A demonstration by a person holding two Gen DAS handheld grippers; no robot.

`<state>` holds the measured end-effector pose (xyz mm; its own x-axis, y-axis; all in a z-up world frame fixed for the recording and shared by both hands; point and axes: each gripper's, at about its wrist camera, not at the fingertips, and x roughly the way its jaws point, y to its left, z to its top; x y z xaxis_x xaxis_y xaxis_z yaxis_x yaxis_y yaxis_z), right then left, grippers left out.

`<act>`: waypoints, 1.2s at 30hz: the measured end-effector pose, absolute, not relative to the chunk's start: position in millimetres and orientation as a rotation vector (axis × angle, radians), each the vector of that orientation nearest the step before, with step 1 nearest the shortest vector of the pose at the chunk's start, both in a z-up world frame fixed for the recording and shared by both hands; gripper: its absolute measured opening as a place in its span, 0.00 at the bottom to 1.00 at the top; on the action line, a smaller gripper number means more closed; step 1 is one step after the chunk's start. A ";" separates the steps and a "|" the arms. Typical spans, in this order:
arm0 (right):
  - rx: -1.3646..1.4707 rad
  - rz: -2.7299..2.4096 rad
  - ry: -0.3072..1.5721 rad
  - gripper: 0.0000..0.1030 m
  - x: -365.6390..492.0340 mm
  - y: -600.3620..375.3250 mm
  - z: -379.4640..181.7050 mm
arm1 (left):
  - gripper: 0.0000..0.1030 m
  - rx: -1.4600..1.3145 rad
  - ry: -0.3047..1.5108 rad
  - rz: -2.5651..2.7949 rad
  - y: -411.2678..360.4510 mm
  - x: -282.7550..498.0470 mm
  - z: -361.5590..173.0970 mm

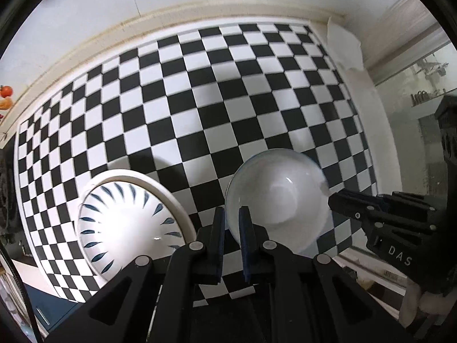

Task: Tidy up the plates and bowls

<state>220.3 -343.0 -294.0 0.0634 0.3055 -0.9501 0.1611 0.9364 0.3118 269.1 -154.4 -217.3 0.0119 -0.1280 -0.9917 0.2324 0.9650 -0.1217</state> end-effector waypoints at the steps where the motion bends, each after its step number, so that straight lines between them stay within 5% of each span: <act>1: 0.367 0.112 1.505 0.12 216.9 -340.9 -286.0 | 0.09 0.080 1.520 -0.280 -152.7 266.0 -208.3; 4: 0.327 0.104 1.472 0.16 205.1 -334.4 -258.9 | 0.16 0.069 1.483 -0.294 -150.5 259.3 -189.8; 8: 0.303 0.089 1.436 0.71 190.5 -331.1 -227.6 | 0.19 0.061 1.454 -0.293 -144.8 250.6 -167.4; 12: 0.267 0.048 1.387 0.75 176.8 -330.0 -198.0 | 0.22 0.044 1.442 -0.305 -141.9 241.0 -147.8; 17: 0.267 0.033 1.340 0.79 161.7 -328.3 -165.9 | 0.65 0.040 1.397 -0.309 -138.1 228.5 -126.4; 36: 0.267 0.021 1.261 0.80 137.7 -323.4 -118.9 | 0.65 0.057 1.289 -0.297 -131.8 211.7 -76.0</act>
